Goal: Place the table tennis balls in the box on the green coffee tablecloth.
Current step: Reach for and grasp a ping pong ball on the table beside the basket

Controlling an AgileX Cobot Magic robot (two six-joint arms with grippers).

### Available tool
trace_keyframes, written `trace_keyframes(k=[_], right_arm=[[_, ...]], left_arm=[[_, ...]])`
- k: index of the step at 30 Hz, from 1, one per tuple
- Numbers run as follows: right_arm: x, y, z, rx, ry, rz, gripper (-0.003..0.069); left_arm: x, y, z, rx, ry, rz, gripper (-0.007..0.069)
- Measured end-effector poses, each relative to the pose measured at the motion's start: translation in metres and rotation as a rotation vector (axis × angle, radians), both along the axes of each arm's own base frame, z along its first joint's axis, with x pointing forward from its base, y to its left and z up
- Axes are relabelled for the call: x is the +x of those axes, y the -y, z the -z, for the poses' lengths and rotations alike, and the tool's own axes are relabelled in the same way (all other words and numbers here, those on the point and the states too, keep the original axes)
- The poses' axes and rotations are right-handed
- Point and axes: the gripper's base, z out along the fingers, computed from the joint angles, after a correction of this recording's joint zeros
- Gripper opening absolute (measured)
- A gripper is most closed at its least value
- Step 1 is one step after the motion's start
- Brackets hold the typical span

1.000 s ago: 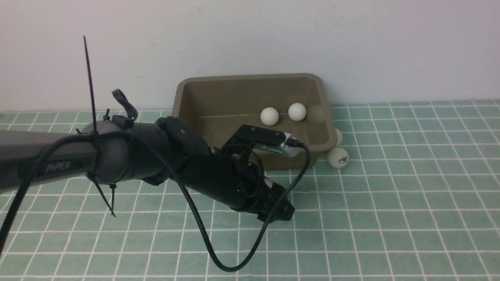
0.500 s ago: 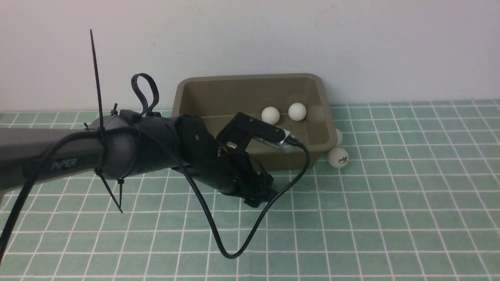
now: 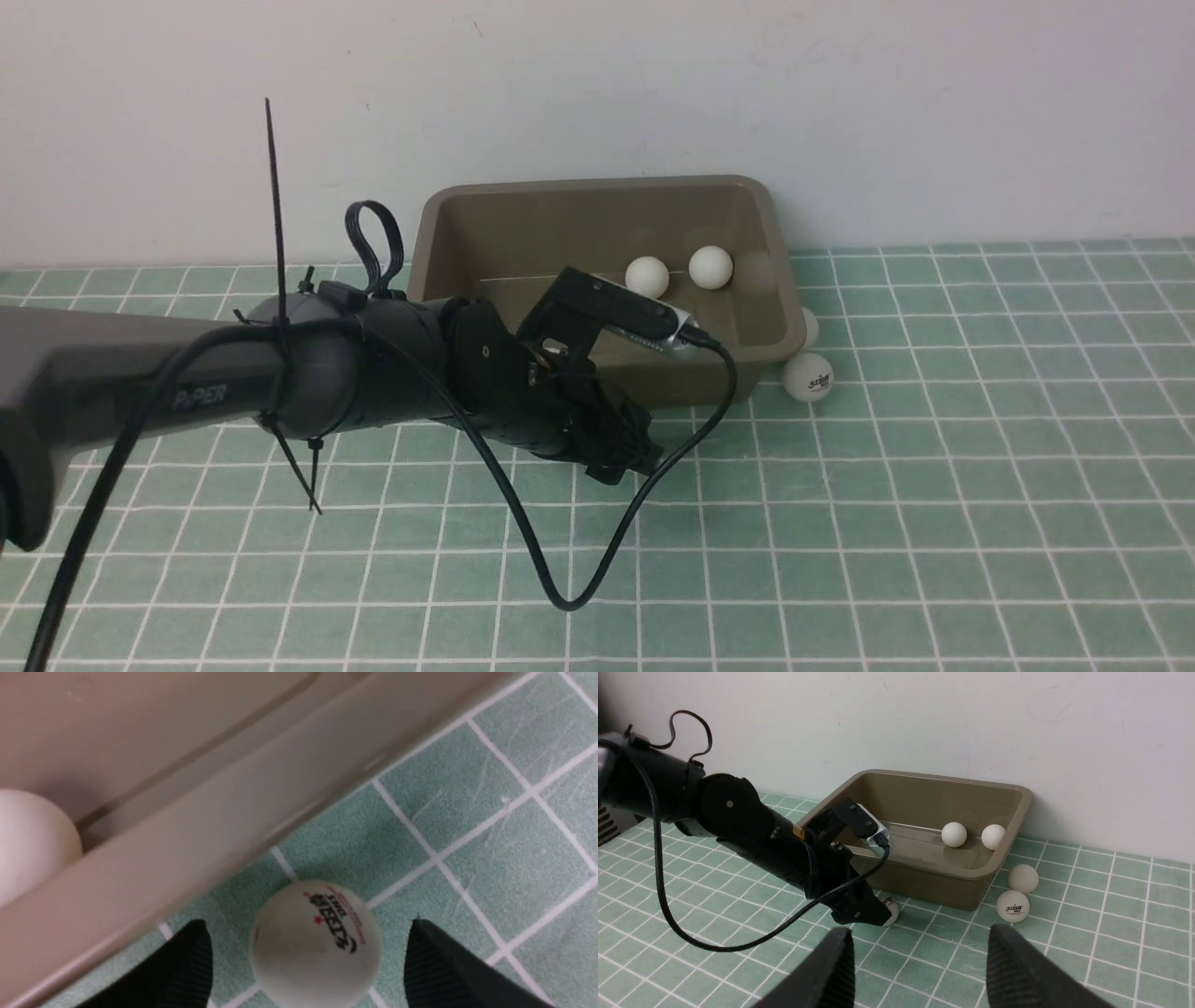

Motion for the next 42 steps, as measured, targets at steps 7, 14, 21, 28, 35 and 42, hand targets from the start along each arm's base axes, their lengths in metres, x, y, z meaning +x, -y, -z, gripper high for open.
trace_keyframes(k=[7, 14, 21, 28, 35, 42], right_arm=[[0.000, 0.000, 0.000, 0.001, 0.003, 0.002, 0.0356], [0.000, 0.000, 0.000, 0.002, 0.005, 0.003, 0.0356], [0.001, 0.001, -0.001, 0.007, 0.015, 0.009, 0.0356], [0.001, 0.001, -0.003, 0.013, 0.030, 0.019, 0.0356], [0.001, 0.002, -0.003, 0.015, 0.035, 0.022, 0.0356], [0.001, 0.002, -0.003, 0.015, 0.035, 0.022, 0.0356]], left_arm=[[0.001, 0.002, 0.008, 0.005, 0.003, -0.007, 0.0489], [0.002, 0.003, 0.019, 0.016, -0.010, -0.012, 0.0378], [0.002, 0.004, 0.021, 0.017, -0.003, -0.014, 0.0352], [0.000, 0.009, 0.009, 0.005, 0.039, 0.000, 0.0352], [-0.007, 0.016, -0.005, -0.010, 0.057, 0.032, 0.0352], [-0.018, 0.018, -0.022, -0.021, 0.017, 0.079, 0.0352]])
